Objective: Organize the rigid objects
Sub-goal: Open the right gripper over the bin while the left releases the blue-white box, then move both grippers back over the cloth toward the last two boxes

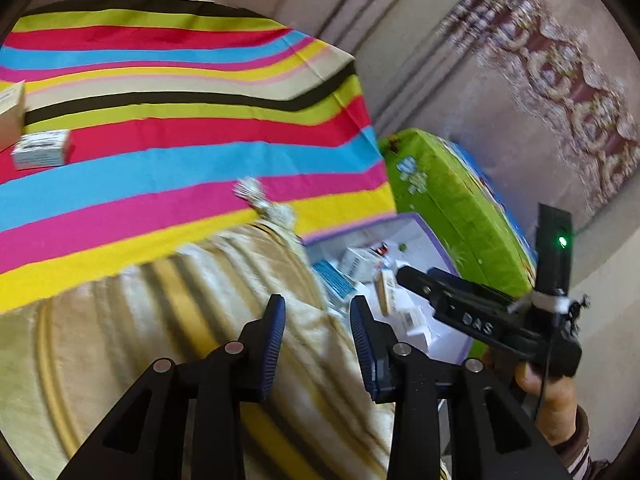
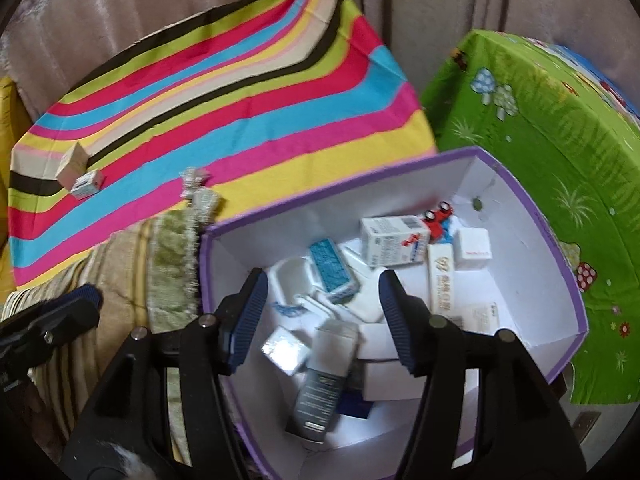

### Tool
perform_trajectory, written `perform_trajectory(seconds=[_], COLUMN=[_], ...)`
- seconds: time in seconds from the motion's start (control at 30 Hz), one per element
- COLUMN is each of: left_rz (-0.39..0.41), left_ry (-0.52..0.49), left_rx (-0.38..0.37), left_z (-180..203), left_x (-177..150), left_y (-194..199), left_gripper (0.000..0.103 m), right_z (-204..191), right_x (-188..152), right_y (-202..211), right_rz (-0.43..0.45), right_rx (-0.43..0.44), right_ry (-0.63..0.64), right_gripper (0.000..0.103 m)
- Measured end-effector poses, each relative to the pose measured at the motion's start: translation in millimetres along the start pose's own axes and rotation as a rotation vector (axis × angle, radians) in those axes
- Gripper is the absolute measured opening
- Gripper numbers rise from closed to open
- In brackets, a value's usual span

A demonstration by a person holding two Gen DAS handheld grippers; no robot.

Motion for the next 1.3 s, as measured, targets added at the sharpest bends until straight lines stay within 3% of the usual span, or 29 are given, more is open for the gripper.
perform_trajectory(seconds=[0.43,0.53,0.83,0.93,1.3], left_rz=[0.087,0.097,0.132,0.129,0.063], left_ry=[0.191,0.224,0.334,0.346,0.415], left_rx=[0.241,0.305,0.438,0.474,0.555], left_z=[-141,-175,-263,-282,-341], left_x=[19,25,57,72,118], left_y=[57,69,100,101,67], left_gripper=[0.046,0.054,0.076,0.083,0.084], right_z=[-102,-128,-206,-224,-265], right_x=[1,3,7,8,19], right_y=[-13,-20,-32,-40,-62], right_rz=[-0.030,-0.046,-0.049,-0.061,-0.083], right_rx=[0.106,0.125,0.194,0.206,0.225], right_ry=[0.132,0.139,0.225,0.225,0.208], right_gripper=[0.064,0.074,0.082,0.086,0.089])
Point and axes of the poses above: each gripper's, at about its wrist camera, not at the fingertips, and y roughly against the way its jaws point, z to its right, x to its top, the point moved 9 cm from there along -y, roughly the way its jaws point, and after that the axes turned 9 degrees about -y, right-handed, at the moved point
